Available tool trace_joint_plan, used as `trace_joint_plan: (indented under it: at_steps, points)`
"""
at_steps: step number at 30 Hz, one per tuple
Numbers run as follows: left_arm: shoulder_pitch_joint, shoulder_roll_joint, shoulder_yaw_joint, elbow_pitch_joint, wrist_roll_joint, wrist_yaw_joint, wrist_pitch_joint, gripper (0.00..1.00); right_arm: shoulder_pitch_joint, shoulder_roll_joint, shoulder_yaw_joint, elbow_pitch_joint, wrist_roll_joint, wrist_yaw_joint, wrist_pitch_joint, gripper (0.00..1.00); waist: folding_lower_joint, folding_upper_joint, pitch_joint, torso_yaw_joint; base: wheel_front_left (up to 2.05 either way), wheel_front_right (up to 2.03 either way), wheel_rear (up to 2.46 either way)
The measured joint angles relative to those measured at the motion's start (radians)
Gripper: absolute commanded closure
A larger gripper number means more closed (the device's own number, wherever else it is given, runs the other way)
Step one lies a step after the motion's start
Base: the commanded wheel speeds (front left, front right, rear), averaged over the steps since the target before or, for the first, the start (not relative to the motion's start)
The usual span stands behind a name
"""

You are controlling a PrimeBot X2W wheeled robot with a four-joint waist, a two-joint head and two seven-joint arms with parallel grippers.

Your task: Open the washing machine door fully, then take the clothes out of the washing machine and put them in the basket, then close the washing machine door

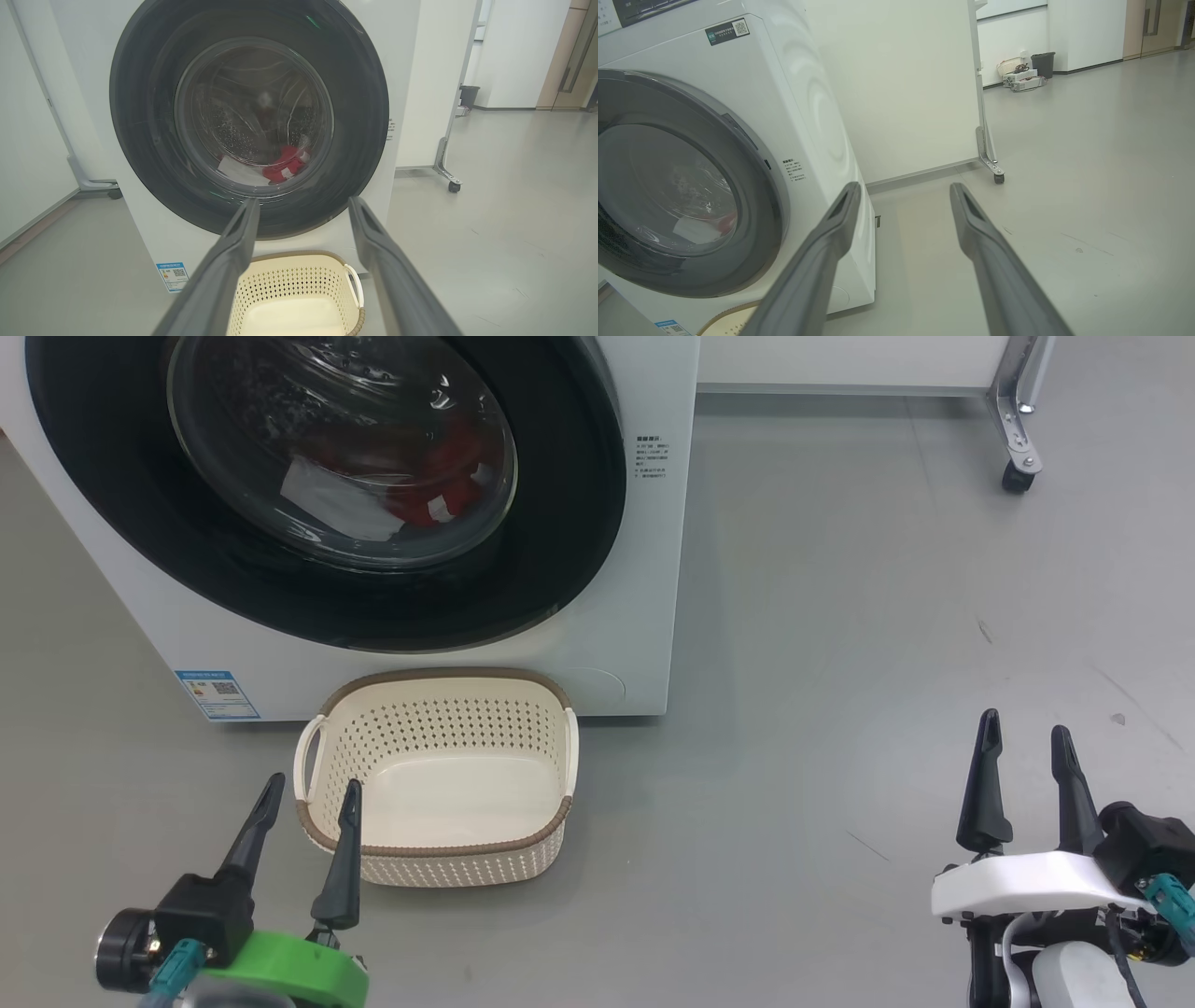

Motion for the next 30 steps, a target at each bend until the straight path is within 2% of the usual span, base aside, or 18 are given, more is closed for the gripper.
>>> trace_joint_plan:
  at_steps: [10, 30]
  points:
    - [0.011, -0.008, -0.01, 0.097, 0.029, 0.0, 0.0, 0.0, 0.0, -0.001, 0.015, 0.048, -0.004, -0.019, 0.0, 0.0, 0.0, 0.0, 0.005, -0.004, 0.0, 0.0, 0.0]
    - [-0.001, -0.024, 0.004, 0.133, 0.04, 0.0, 0.0, 0.0, -0.006, -0.001, 0.033, 0.086, -0.004, -0.034, 0.0, 0.0, 0.0, 0.0, 0.013, -0.005, 0.0, 0.0, 0.0]
